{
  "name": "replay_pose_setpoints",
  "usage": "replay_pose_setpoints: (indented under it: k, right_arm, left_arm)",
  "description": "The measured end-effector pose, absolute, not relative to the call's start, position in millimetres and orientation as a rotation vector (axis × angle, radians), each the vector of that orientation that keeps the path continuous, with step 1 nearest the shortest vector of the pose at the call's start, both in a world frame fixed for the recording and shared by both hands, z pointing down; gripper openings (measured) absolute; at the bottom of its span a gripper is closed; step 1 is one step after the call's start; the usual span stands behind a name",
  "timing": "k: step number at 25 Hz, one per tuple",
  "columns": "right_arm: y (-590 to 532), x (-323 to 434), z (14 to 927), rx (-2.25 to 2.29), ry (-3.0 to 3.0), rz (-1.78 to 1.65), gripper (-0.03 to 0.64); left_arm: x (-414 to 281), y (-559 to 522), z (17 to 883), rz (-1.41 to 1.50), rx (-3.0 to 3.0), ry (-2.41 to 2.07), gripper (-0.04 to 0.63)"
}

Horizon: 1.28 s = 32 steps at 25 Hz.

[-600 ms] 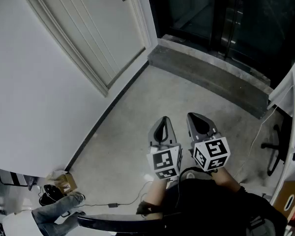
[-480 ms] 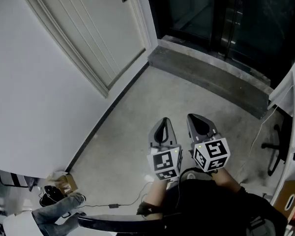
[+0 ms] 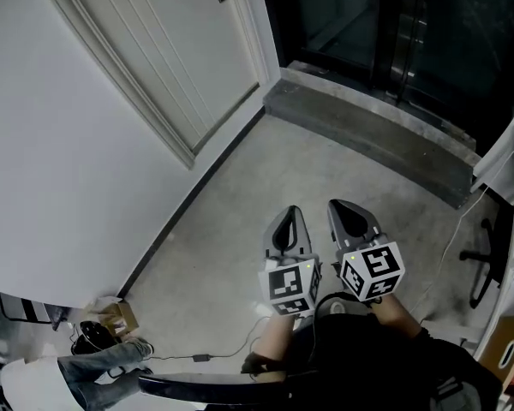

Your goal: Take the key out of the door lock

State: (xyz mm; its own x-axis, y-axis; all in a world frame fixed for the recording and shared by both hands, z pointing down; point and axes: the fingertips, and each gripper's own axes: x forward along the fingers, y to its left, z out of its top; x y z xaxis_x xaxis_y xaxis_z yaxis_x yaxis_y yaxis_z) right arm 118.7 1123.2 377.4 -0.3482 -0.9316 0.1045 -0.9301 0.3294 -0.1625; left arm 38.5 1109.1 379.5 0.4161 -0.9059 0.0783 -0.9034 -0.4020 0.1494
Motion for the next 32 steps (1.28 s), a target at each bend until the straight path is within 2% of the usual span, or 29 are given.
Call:
replay_pose_setpoints:
  k: [11,16,26,32]
  right_arm:
    - [1083.4,57.5,377.6,-1.640,2.548,-0.291,0.002]
    - [1050.8,55.6,380.1,-1.534,2.542,-0.365,0.002]
    - [879.8,94.4,386.1,-1.580,2.538,-0.394,0.002]
    - [780.1,101.5,360.3,-1.451,2.619,-0.274,0.002]
  left_arm:
    - [-14.2,1077.9,392.8,-0.050,2.536,-1.485,0.000]
    - [15.1,1049.8,409.0,-0.002,2.580,-1.259,0.000]
    - [17.9,876.1,396.0,-0.095,2.478,-1.521,0.000]
    - [37.5,775.6,372.4,-0.117,2.470,-1.596,0.000]
